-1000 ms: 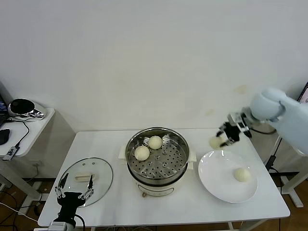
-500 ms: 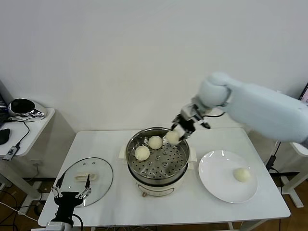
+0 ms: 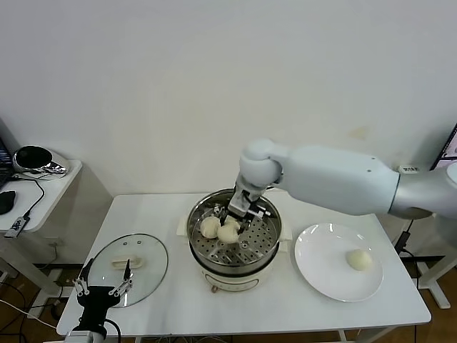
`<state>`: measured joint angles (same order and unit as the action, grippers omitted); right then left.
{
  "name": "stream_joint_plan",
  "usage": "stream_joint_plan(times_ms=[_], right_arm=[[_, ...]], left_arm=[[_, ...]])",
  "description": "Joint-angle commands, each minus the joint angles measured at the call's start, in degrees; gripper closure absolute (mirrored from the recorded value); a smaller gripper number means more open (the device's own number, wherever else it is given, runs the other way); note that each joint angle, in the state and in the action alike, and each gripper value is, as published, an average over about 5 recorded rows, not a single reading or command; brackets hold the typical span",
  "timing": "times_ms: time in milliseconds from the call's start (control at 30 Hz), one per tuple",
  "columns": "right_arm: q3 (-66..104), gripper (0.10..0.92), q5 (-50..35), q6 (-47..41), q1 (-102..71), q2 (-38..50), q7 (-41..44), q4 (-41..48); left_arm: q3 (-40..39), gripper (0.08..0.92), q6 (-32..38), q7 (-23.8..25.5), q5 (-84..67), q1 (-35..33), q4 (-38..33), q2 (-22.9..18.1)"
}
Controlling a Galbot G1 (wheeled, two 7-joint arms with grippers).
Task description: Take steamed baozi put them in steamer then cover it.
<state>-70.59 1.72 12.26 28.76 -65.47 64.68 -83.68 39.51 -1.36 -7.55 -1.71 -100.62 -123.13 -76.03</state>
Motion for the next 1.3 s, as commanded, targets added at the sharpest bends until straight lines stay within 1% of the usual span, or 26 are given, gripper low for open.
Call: stream_joint_plan(times_ms=[33, 233, 300, 433, 567, 700, 833, 933, 1133, 1300], right_arm=[[-2.85, 0.512, 4.1, 8.91, -0.66, -3.45, -0.68, -0.78], [-3.15, 0.505, 4.64, 9.91, -0.87, -3.25, -0.45, -1.23], [-3.07, 0.485, 4.71, 9.99, -0.97, -3.07, -0.49, -1.07], [-1.76, 0.388, 3.65, 9.62, -0.04, -1.78, 0.48, -1.04], [0.42, 0.271, 1.33, 6.78, 3.84, 2.09, 4.2, -1.65], [0.81, 0.21, -2.74, -1.64, 7.89, 10.16, 8.13, -3.53], [0.82, 0.203, -7.52, -9.86, 9.91, 19.6, 9.74, -5.28], [1.08, 0.203, -8.7, -15.3, 9.77, 27.39, 8.94, -6.79], [3.14, 0.203, -4.16, -23.43, 4.62, 41.03, 5.0, -9.49], [11.58, 0.203, 0.62, -25.55, -7.19, 47.51, 3.04, -9.26]], left_arm=[[0.09, 0.177, 0.07, -0.04, 0.0, -0.07, -0.04, -0.1], [-0.14, 0.177, 0.09, -0.07, 0.09, -0.01, -0.09, -0.41], [-0.19, 0.177, 0.11, -0.08, 0.1, -0.03, -0.08, -0.47], [-0.21, 0.177, 0.15, -0.08, 0.1, -0.12, -0.16, -0.51], [-0.12, 0.177, 0.15, -0.08, 0.04, -0.15, -0.26, -0.41], [0.0, 0.177, 0.15, -0.07, -0.15, -0.06, -0.41, -0.19], [-0.04, 0.177, 0.14, -0.03, -0.39, 0.03, -0.53, 0.3], [-0.47, 0.177, 0.12, -0.01, -0.4, 0.34, -0.35, 0.78], [-1.91, 0.177, 0.1, 0.0, -0.3, 1.06, 0.17, 1.5], [-2.37, 0.177, 0.18, -0.01, -0.35, 1.13, 0.37, 2.21]])
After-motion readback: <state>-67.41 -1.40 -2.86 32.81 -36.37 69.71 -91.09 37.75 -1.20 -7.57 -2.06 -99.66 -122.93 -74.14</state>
